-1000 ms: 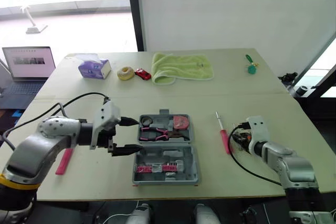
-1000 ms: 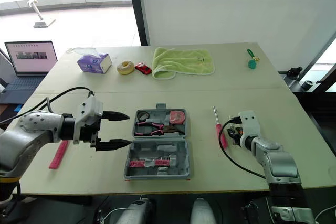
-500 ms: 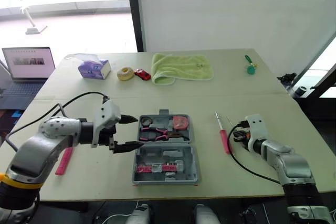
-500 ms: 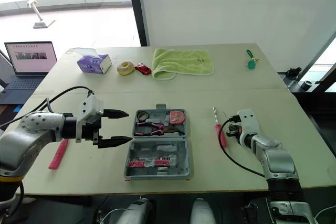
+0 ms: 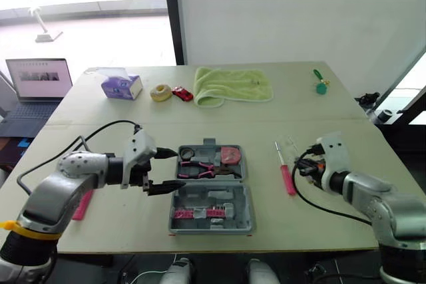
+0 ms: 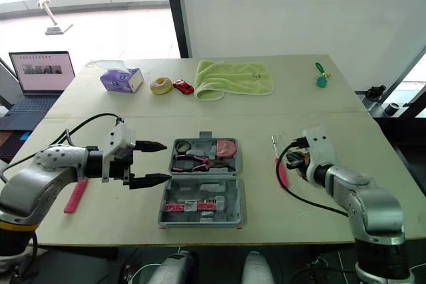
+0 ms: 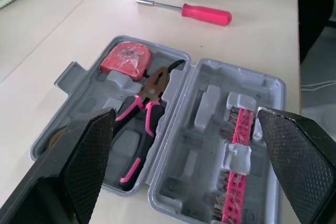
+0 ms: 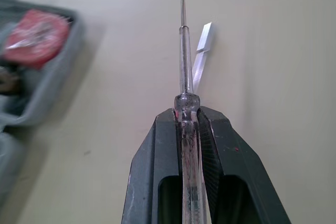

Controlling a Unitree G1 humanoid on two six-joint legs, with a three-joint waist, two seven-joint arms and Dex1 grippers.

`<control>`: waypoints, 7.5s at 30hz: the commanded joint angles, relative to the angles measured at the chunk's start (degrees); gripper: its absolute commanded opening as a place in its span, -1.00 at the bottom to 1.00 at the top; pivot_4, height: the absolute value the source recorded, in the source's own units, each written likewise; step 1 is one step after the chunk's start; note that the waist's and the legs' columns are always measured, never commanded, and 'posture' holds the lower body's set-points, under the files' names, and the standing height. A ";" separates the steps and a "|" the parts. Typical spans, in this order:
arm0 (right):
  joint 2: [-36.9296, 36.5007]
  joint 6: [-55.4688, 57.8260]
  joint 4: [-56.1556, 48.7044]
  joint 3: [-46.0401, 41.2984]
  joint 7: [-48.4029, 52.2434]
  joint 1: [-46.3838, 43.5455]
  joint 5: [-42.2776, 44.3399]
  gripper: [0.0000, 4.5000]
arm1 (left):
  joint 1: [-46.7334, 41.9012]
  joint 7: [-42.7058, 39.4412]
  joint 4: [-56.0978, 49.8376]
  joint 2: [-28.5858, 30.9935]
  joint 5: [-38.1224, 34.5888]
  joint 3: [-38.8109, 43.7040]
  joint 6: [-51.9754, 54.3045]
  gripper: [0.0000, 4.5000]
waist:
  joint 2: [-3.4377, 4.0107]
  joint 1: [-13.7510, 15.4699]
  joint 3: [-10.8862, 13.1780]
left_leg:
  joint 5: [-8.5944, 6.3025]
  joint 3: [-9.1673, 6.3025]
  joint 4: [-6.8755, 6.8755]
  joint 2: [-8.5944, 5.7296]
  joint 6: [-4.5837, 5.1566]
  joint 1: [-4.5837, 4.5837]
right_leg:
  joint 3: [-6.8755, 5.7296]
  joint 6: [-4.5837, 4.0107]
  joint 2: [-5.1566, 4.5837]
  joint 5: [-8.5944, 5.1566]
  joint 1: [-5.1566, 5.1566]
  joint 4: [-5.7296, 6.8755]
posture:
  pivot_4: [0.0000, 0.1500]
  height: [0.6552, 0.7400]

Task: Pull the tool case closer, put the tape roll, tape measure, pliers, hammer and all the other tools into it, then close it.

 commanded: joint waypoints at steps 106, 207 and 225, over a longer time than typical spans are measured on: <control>-18.46 -103.58 39.84 52.88 60.30 -36.28 -54.02 0.49 | 6.62 3.54 -7.88 0.20 -2.35 2.44 1.38 1.00 | 0.00 -1.43 0.08 | 0.28 0.17 -0.01 0.01 -0.50 0.04 | 0.12 0.06 0.02 0.11 -0.16 0.24 | 1.00 1.00; -7.12 -101.51 47.54 55.01 69.00 -39.78 -47.14 -0.97 | 8.73 3.43 -10.87 4.77 -4.97 4.97 3.95 1.00 | 0.00 -1.82 0.09 | 0.36 0.14 -0.02 0.02 -0.64 0.04 | 0.15 0.03 0.04 0.09 -0.38 0.65 | 1.00 1.00; -18.82 -9.51 -10.44 32.11 60.37 -5.67 -37.92 -0.97 | 8.07 -0.41 -10.27 3.05 -6.68 4.05 1.42 1.00 | -0.01 -0.06 0.07 | 0.35 0.01 0.06 0.00 -0.64 -0.10 | 0.21 0.00 -0.03 0.06 -0.49 0.73 | 1.00 1.00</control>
